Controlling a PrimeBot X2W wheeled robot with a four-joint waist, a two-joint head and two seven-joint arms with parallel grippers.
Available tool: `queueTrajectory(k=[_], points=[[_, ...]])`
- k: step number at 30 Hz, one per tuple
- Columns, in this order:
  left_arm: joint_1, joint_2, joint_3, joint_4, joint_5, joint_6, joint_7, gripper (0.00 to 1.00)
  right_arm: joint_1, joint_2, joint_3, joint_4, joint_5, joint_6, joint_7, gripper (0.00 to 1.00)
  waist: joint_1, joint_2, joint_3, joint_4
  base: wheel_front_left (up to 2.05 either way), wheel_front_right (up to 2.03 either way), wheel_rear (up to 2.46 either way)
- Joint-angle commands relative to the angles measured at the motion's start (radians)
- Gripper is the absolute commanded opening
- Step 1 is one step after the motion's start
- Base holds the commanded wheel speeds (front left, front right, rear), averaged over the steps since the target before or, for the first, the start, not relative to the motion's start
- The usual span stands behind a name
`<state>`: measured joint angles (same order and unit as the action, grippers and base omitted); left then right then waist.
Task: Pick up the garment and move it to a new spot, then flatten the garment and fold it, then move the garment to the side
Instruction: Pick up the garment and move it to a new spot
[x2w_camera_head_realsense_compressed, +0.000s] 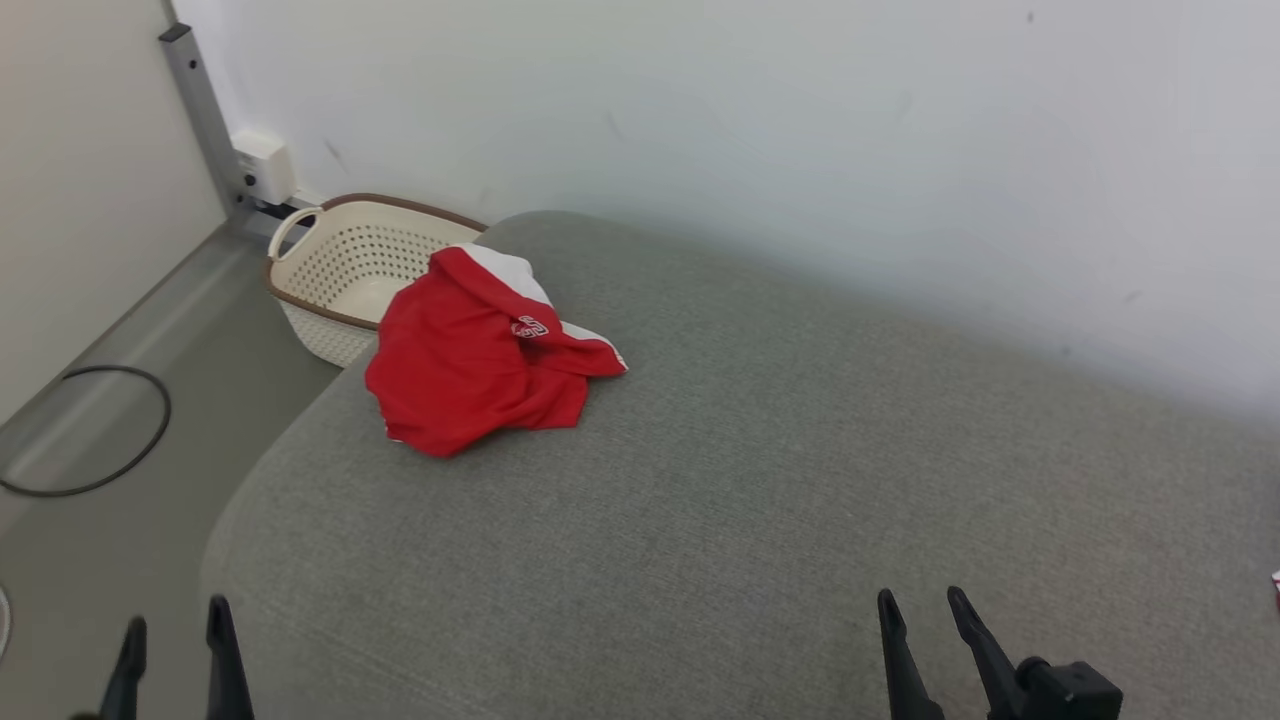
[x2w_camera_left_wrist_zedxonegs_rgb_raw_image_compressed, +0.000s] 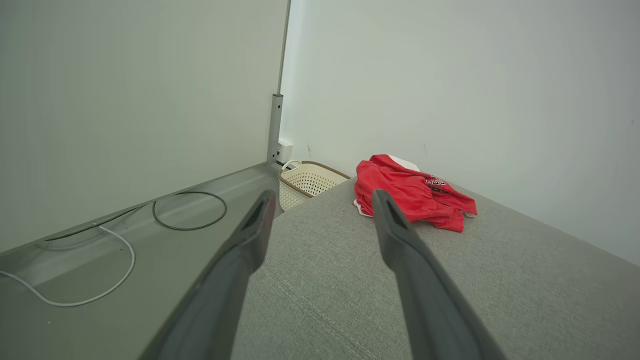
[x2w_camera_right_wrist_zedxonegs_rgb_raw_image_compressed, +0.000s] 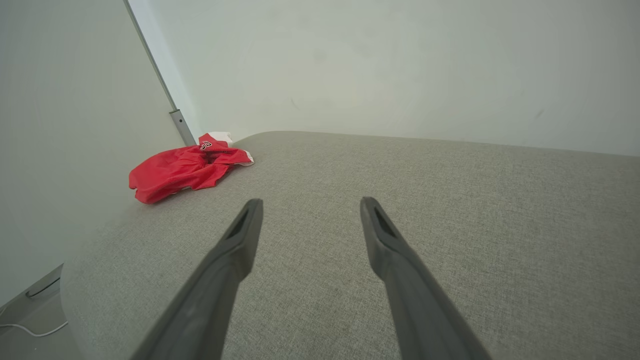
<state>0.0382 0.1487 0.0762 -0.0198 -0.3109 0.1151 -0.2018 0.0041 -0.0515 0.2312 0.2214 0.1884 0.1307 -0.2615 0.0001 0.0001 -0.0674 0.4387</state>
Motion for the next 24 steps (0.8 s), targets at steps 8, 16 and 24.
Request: queueTrajectory(k=[8,16,24], points=[[-0.229,0.057,0.017,0.087,-0.074,-0.069,0.032,1.00,-0.067,0.001,0.052,-0.027,-0.016,0.000,-0.005,1.00,-0.0001,-0.0001,0.080,-0.132,0.00,0.00,0.00],[-0.492,0.131,0.000,0.220,-0.076,-0.112,0.056,1.00,-0.131,0.000,0.079,-0.038,-0.026,0.000,-0.004,1.00,-0.0001,-0.0001,0.177,-0.269,0.00,0.00,0.00],[-0.719,0.234,0.010,0.332,-0.073,-0.133,0.119,1.00,-0.185,0.001,0.101,-0.059,-0.010,0.000,-0.003,1.00,-0.0001,-0.0001,0.273,-0.401,0.00,0.00,0.00]])
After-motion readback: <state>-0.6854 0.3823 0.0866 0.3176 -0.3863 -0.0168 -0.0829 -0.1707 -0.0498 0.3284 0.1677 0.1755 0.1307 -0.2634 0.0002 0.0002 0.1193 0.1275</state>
